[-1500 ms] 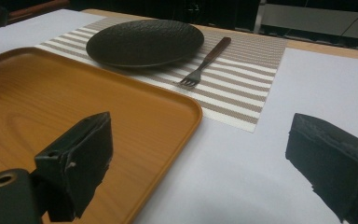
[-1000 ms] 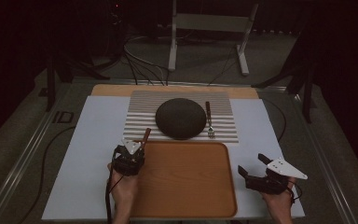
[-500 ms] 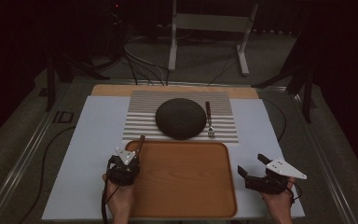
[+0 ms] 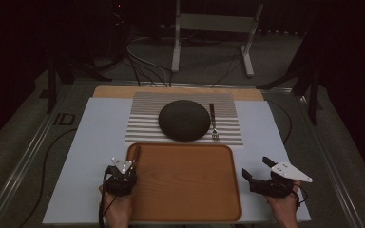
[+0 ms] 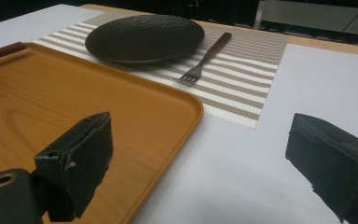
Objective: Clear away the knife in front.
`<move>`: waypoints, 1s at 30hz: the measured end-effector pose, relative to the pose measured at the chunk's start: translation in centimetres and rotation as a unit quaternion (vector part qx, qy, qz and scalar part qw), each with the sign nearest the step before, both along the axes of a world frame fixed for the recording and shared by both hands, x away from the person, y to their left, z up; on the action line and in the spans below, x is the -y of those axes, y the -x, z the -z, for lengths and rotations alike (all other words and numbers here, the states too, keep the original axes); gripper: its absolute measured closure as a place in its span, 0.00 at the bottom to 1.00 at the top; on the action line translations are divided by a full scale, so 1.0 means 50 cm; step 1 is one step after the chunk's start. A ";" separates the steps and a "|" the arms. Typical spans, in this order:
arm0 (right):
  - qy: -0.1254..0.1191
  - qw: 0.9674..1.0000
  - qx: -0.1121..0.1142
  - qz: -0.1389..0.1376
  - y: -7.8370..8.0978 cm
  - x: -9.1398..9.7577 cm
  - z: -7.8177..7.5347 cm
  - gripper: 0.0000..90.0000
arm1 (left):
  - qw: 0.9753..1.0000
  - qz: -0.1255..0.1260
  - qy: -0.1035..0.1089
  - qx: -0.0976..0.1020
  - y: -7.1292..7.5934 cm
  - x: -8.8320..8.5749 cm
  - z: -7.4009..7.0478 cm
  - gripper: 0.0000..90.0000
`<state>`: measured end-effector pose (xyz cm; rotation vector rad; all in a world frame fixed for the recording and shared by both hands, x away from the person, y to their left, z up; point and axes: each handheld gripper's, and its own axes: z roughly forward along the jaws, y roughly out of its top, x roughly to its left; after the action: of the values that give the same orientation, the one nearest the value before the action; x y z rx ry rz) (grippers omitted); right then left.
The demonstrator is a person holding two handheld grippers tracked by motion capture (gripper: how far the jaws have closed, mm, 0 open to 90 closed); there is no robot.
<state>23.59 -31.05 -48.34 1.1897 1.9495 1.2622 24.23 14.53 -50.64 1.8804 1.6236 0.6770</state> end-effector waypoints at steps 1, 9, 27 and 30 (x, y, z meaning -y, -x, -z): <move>0.000 1.000 0.000 0.000 0.000 0.000 0.000 0.08 | 1.000 -0.001 -0.001 -0.002 0.001 -0.001 0.001 0.87; 0.001 1.000 0.000 0.000 0.000 -0.001 0.000 0.08 | 1.000 0.003 0.009 -0.010 0.009 -0.003 0.009 0.85; 0.000 1.000 0.000 0.000 -0.001 0.000 0.000 0.08 | 0.999 0.038 0.026 0.029 -0.013 -0.013 -0.028 0.28; 0.000 1.000 0.000 0.000 0.000 0.000 0.000 0.08 | 0.997 0.057 0.041 0.043 -0.021 -0.018 -0.042 0.17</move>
<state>23.60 -31.06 -48.35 1.1898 1.9482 1.2619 25.27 15.45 -48.55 1.8431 1.4569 0.6251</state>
